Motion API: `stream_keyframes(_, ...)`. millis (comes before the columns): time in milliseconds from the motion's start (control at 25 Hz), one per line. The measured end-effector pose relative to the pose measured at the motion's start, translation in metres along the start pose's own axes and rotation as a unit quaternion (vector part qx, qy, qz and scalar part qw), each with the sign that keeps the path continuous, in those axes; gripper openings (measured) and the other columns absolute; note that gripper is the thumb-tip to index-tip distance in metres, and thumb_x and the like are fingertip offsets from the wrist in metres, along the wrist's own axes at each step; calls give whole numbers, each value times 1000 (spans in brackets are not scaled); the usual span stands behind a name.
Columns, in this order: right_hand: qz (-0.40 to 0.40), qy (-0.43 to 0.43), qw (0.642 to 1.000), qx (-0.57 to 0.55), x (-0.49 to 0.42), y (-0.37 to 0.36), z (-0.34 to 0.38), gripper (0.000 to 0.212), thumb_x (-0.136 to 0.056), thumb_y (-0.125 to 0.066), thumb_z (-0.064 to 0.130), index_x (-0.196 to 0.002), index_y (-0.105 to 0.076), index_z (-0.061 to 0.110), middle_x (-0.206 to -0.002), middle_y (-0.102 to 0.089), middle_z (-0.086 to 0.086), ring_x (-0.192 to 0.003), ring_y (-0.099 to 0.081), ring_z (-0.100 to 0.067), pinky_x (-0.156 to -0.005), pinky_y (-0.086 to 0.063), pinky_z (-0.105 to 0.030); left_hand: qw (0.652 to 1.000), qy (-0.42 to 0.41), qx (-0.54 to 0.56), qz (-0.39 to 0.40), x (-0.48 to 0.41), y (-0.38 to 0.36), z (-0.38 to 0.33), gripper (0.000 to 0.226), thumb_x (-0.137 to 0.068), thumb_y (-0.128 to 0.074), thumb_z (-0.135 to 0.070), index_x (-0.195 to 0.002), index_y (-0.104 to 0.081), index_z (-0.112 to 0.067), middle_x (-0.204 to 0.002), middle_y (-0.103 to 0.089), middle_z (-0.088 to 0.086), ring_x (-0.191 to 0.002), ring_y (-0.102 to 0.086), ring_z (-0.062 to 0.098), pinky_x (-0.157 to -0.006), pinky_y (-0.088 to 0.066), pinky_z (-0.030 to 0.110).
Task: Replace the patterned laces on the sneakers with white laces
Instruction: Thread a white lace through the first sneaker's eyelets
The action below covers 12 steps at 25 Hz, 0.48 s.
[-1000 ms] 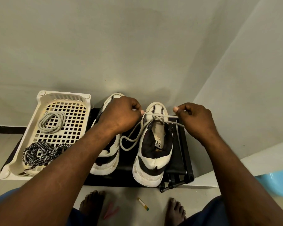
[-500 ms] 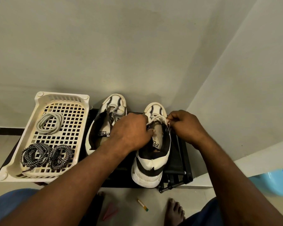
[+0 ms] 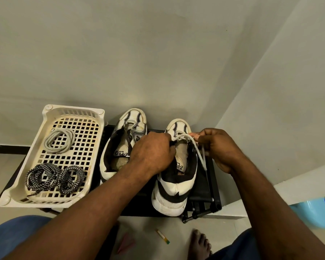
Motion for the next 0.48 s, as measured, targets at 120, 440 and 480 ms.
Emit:
stream_keyframes(120,-123,47,976,171,-1,2,0,5,-91,-70,15,-90,-74,18,-98,-77,1,-100,-72,-25,-86,-59,-40,996,2,84,-2,-3,12,6,35,-93,-63,-59,-102,-76,-28,-88,-75,-6,-85,-68,16,-75,-54,32)
stream_keyframes(440,-14,266,954,140,20,-23,20,12,-93,-78,26,-105,-77,26,-90,-77,7,-89,-75,-9,-84,-62,-38,946,5,321,-50,-7,27,2,4,-93,-75,-34,-94,-78,-32,-78,-74,-16,-64,-64,-8,-66,-48,18)
stream_keyframes(480,-51,265,952,147,17,-19,20,7,-93,-78,24,-99,-78,26,-85,-77,7,-83,-74,-9,-81,-63,-38,943,11,329,-53,-8,27,2,3,-94,-75,-33,-93,-78,-30,-77,-75,-15,-61,-64,-7,-66,-49,19)
Point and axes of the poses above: each hand's wrist, its own x-axis away from the middle knuckle, its own y-axis out of the back of the hand, z = x × y, the point moved 1 cm from there along -x, towards the middle knuckle
